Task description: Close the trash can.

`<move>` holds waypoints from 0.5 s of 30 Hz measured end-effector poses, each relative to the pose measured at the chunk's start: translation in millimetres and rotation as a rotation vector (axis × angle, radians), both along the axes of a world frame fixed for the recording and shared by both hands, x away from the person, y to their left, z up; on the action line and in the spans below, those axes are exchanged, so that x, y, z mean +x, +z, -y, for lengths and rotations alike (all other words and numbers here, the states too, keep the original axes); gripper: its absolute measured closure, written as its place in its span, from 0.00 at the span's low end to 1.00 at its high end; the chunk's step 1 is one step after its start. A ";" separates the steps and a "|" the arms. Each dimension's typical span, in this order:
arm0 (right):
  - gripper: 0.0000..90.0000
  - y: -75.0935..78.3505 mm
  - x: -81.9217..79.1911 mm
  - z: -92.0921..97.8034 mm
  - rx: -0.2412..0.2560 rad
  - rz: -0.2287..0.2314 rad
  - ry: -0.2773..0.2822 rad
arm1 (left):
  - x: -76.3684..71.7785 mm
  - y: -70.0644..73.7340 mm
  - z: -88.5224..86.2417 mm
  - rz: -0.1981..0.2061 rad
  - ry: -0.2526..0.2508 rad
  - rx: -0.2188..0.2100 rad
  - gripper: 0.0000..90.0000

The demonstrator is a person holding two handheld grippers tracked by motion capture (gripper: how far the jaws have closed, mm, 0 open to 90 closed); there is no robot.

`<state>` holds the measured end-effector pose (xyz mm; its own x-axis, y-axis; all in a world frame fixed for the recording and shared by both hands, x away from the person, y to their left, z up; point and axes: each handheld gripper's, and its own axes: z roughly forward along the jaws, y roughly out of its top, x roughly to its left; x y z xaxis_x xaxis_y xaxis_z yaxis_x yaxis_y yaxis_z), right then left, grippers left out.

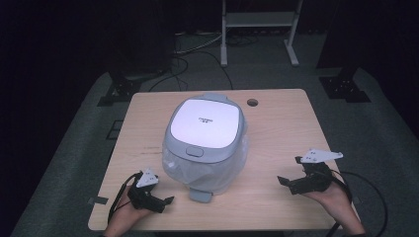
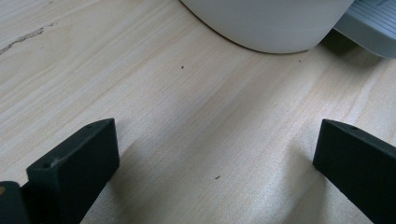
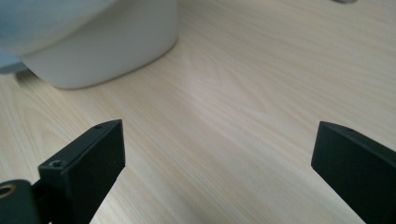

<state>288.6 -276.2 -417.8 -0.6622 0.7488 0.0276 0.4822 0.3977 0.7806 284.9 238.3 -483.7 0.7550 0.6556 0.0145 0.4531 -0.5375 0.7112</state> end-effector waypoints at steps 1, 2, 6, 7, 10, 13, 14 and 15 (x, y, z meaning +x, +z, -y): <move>0.02 -3.0 -0.3 1.3 -0.003 -0.004 -0.001 | -0.1 -0.1 0.2 0.000 0.003 -0.004 0.00; 0.02 -5.9 -0.8 2.4 -0.004 -0.010 -0.005 | -0.1 -0.1 0.2 0.000 0.002 -0.003 0.00; 0.02 -17.0 -1.7 6.7 -0.020 -0.033 -0.015 | 0.0 0.0 0.1 0.002 0.000 -0.001 0.00; 0.02 -20.1 -2.1 8.2 -0.026 -0.036 -0.017 | -0.1 -0.1 0.1 0.002 0.000 -0.002 0.00; 0.02 -27.2 -3.5 11.8 -0.036 -0.048 -0.022 | -0.1 -0.1 0.1 0.001 0.000 -0.001 0.00; 0.02 -33.7 -4.0 15.7 -0.044 -0.056 -0.031 | -0.1 0.0 0.1 0.001 -0.001 -0.001 0.00; 0.02 -35.9 -4.2 17.0 -0.046 -0.060 -0.036 | -0.2 -0.1 0.2 0.001 -0.001 -0.002 0.00; 0.02 -39.6 -4.4 19.6 -0.056 -0.061 -0.038 | -0.2 -0.1 0.2 0.000 -0.001 -0.001 0.00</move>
